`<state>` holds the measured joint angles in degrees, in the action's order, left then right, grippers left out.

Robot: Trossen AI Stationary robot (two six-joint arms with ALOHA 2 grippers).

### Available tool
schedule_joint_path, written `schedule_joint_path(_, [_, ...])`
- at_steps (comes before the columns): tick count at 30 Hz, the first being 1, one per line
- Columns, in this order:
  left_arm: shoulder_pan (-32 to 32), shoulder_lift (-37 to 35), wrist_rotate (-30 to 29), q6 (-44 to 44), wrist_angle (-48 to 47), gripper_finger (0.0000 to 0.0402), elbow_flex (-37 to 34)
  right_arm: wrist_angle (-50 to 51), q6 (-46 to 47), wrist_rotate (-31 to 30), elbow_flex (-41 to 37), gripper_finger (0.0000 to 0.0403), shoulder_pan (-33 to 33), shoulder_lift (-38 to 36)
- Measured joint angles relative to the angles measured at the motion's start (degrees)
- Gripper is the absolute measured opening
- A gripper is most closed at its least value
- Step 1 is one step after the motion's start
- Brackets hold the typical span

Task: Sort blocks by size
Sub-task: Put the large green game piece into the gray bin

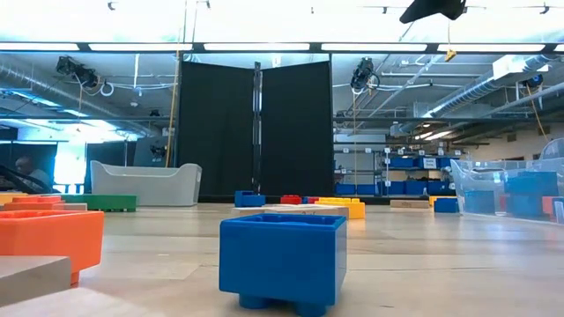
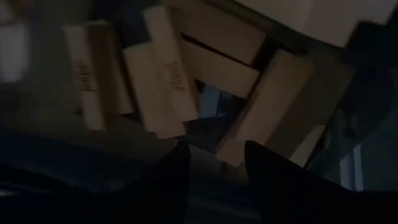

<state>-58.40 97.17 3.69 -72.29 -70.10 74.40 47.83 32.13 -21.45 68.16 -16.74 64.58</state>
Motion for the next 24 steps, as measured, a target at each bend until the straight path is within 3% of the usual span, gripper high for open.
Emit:
schedule_joint_path(6, [3.05,-0.04,-5.86,-3.07,-8.76,0.0161,4.38,0.85,1.89,-0.03,0.0,0.0256,-0.96,0.0])
schedule_joint_path(11, [6.67,-0.09,-12.37,-3.23,-10.62,0.0161,7.98,5.63,4.6,-1.43,0.0,0.0242,-1.79,-0.02])
schedule_joint_path(16, [11.36,-0.11,-17.29,-3.23,-6.22,0.0162,10.02,9.07,7.51,-2.54,0.0,0.0235,-2.99,-0.02])
schedule_joint_path(24, [20.82,-0.11,-17.82,-1.89,7.84,0.0162,10.44,9.44,8.43,-4.6,0.0,0.0235,-3.93,-0.02])
